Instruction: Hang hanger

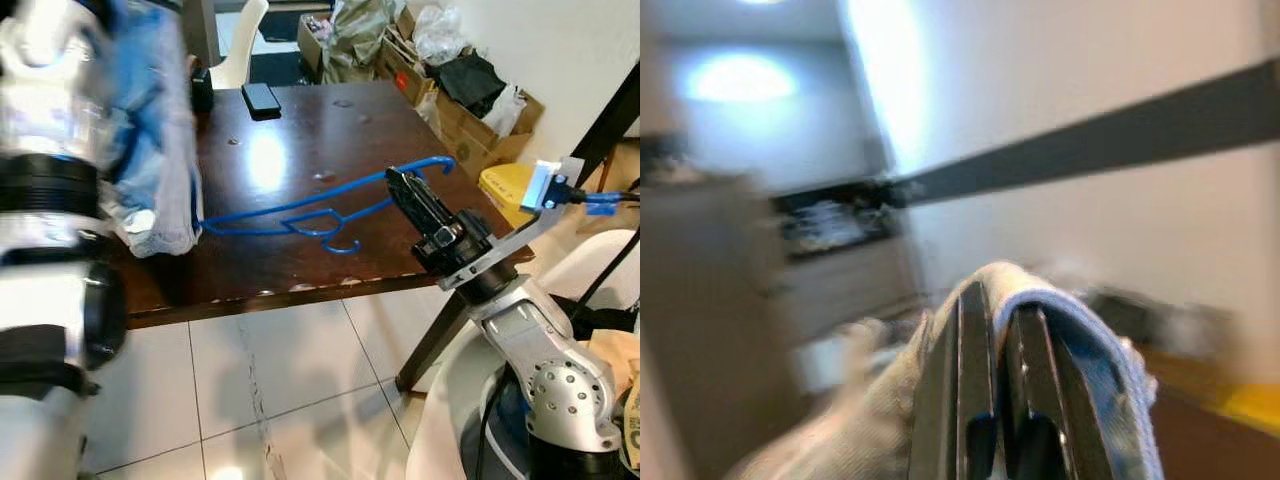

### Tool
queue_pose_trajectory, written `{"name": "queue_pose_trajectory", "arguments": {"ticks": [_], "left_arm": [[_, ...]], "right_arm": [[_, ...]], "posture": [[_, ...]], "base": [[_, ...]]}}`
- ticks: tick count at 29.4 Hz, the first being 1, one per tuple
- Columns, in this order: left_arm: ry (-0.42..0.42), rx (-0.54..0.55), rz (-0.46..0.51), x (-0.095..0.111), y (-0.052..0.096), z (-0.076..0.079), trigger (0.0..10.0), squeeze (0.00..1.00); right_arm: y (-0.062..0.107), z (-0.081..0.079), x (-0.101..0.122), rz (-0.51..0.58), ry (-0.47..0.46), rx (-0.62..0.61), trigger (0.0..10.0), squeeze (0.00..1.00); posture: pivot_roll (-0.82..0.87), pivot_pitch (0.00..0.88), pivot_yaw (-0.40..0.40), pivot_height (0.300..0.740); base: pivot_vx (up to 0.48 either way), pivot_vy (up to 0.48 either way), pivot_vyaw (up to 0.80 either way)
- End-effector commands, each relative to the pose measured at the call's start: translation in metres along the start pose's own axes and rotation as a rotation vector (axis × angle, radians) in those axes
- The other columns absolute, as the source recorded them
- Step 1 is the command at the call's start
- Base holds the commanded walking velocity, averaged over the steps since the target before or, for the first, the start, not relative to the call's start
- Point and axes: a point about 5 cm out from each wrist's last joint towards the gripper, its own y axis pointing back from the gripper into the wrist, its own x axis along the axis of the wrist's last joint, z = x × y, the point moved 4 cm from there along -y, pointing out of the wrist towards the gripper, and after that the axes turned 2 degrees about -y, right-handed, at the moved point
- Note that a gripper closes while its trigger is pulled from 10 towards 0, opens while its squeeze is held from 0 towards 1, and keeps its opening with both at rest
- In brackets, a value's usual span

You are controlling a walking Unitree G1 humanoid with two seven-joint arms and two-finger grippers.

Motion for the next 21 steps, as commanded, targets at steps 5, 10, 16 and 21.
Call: {"name": "queue_pose_trajectory", "arguments": {"ticks": [5,10,16,21], "left_arm": [[0.079,-0.101,-0.261,-0.092,0.058,0.072,10.0,0.0],[-0.025,0.051,-0.397,-0.127,0.089,0.046,10.0,0.0],[-0.11,0.255,-0.518,-0.146,0.125,0.002,10.0,0.0],[-0.173,0.394,-0.579,-0.145,0.152,-0.028,10.0,1.0]], "right_arm": [[0.007,-0.006,-0.016,-0.099,0.059,0.004,10.0,0.0],[0.009,-0.008,-0.025,-0.147,0.085,0.011,10.0,0.0],[0.01,-0.008,-0.034,-0.191,0.116,0.021,10.0,0.0],[0.01,-0.007,-0.041,-0.231,0.157,0.026,10.0,0.0]], "posture": [[0.02,0.202,-0.022,0.74],[0.03,0.198,-0.019,0.74],[0.04,0.191,-0.015,0.74],[0.04,0.185,-0.012,0.74]], "base": [[0.0,0.0,0.0],[0.0,0.0,0.0],[0.0,0.0,0.0],[0.0,0.0,0.0]]}}
